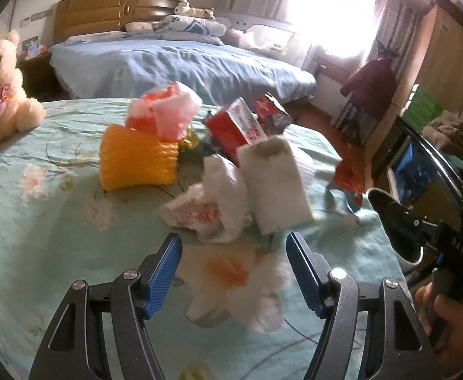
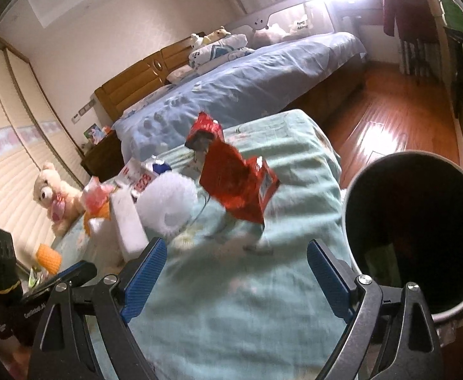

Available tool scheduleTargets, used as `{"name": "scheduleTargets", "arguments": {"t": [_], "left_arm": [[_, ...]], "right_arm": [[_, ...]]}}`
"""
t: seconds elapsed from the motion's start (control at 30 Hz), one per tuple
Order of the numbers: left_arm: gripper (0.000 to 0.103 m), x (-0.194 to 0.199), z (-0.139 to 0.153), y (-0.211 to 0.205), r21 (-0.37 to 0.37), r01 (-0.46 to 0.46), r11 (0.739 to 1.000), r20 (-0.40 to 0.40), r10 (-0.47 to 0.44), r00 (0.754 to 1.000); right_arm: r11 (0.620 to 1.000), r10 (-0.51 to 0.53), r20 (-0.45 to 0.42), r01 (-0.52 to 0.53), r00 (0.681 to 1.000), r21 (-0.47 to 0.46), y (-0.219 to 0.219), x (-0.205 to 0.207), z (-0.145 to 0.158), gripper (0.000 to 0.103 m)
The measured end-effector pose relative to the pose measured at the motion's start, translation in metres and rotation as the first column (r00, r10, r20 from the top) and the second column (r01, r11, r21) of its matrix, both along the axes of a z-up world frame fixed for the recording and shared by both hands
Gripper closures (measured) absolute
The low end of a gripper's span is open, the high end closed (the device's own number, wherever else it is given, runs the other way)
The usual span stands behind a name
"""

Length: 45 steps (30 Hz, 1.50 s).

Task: Collect trash
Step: 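Grasp the white tissue with the left tool while the right tool grasps the red wrapper, then move both tools over the black bin and open them to drop the items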

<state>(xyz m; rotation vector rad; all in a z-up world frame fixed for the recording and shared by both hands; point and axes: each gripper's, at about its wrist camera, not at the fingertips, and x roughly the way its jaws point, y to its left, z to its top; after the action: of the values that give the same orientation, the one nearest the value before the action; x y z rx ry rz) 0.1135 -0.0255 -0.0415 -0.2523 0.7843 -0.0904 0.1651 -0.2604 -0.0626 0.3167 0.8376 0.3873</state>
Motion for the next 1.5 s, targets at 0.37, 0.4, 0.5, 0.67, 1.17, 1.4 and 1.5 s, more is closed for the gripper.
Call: {"name": "scheduleTargets", "arguments": {"t": [0.37,0.4,0.5,0.67,1.17,1.4,1.5], "left_arm": [[0.037,0.038,-0.01,0.004,0.022,-0.007,1.0,-0.031,0.007,0.999],[0.038,0.044,-0.012,0.005,0.024,-0.003,1.0,-0.044,0.004,0.999],[0.05,0.051,-0.018,0.004,0.017,0.013,1.0,-0.062,-0.012,0.998],[0.076,0.051,-0.015,0.007,0.021,0.029,0.999,-0.033,-0.028,0.999],[0.083,-0.008,-0.002,0.008,-0.025,0.052,0.998,-0.001,-0.052,0.999],[0.083,-0.017,0.003,-0.023,-0.028,0.16,0.987,0.005,-0.16,0.987],[0.083,-0.014,0.008,-0.038,-0.018,0.207,0.978,0.013,-0.207,0.978]], "right_arm": [[1.0,-0.017,-0.024,0.016,1.0,-0.021,0.009,0.055,-0.012,0.026],[1.0,-0.014,-0.04,0.013,0.999,-0.026,0.011,0.059,-0.016,0.033],[1.0,0.01,-0.091,-0.011,0.996,-0.009,0.014,0.067,-0.029,0.065],[0.999,0.033,-0.071,-0.033,0.997,-0.002,0.016,0.057,-0.027,0.089],[0.999,0.011,-0.03,-0.009,0.999,0.042,-0.007,0.007,-0.009,0.09],[0.999,-0.021,-0.02,0.022,1.0,0.045,-0.029,-0.014,-0.003,0.09],[0.998,-0.043,-0.018,0.044,0.999,0.043,-0.04,-0.021,-0.002,0.09]]}}
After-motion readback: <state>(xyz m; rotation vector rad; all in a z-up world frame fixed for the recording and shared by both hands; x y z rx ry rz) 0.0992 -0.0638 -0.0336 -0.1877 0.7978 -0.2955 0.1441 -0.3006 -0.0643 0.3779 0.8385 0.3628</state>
